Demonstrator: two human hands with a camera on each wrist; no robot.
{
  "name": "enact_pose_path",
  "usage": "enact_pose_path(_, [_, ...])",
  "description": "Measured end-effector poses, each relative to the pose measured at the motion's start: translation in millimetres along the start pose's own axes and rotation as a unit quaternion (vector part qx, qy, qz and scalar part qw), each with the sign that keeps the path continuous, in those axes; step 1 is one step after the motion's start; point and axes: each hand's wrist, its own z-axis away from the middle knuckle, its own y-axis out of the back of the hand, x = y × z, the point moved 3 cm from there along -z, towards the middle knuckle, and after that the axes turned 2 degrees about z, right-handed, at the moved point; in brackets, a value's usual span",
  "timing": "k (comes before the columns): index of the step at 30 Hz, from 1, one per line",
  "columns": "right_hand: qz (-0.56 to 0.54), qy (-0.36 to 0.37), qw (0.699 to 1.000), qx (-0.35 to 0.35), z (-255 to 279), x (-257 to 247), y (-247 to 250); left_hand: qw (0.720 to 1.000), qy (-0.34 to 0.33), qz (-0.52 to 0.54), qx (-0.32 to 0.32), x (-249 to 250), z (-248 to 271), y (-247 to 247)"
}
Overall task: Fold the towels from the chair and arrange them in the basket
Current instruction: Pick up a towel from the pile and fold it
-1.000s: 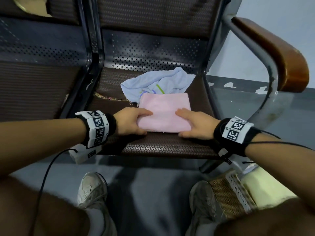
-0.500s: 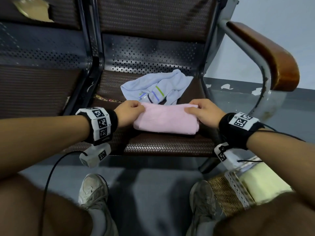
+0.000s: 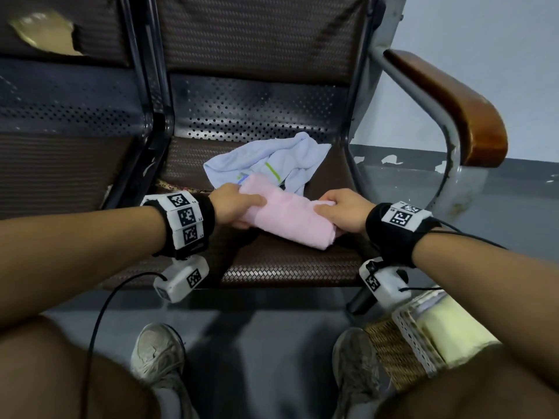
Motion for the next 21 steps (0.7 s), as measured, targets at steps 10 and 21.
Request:
enact_pose_path(10, [-0.26,0.163,0.951,-0.046,42.8,-61.2,28.1,0.965,-0.223,0.113,-0.082,84.1,59.9,-14.1])
enact_pose_path(21, [-0.375,0.057,0.92,0.098,77.7,-69.3,49.8,0.981,-0.153,-0.046,-0.109,43.4,84.5,-29.3])
